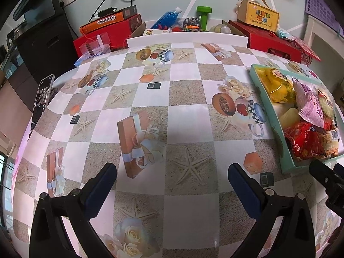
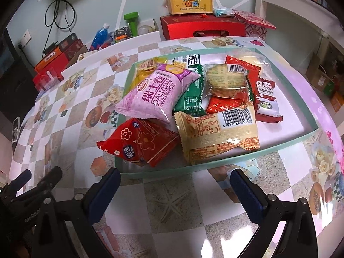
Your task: Organize snacks
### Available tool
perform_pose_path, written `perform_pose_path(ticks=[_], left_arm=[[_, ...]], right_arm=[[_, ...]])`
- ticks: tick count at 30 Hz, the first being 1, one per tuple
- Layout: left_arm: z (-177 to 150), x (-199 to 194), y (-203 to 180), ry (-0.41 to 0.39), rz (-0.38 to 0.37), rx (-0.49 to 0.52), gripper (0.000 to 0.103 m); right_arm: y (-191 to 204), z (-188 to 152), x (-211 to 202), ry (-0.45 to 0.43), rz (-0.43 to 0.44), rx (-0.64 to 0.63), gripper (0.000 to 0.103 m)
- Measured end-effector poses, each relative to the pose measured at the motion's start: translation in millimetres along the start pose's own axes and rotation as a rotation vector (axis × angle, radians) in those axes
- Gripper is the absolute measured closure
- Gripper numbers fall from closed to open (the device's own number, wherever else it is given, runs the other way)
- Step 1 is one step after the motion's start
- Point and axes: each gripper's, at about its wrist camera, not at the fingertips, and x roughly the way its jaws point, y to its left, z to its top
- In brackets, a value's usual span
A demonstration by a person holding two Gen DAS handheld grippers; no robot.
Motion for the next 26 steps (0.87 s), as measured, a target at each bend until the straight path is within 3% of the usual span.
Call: perform_pose_path(ticks=[26], left_arm=[[-0.7, 1.1, -1.4, -0.009, -0.002, 0.021, 0.000]], right_arm=[[0.4, -0.7, 5.3, 0.000, -0.006, 0.001, 0.000]])
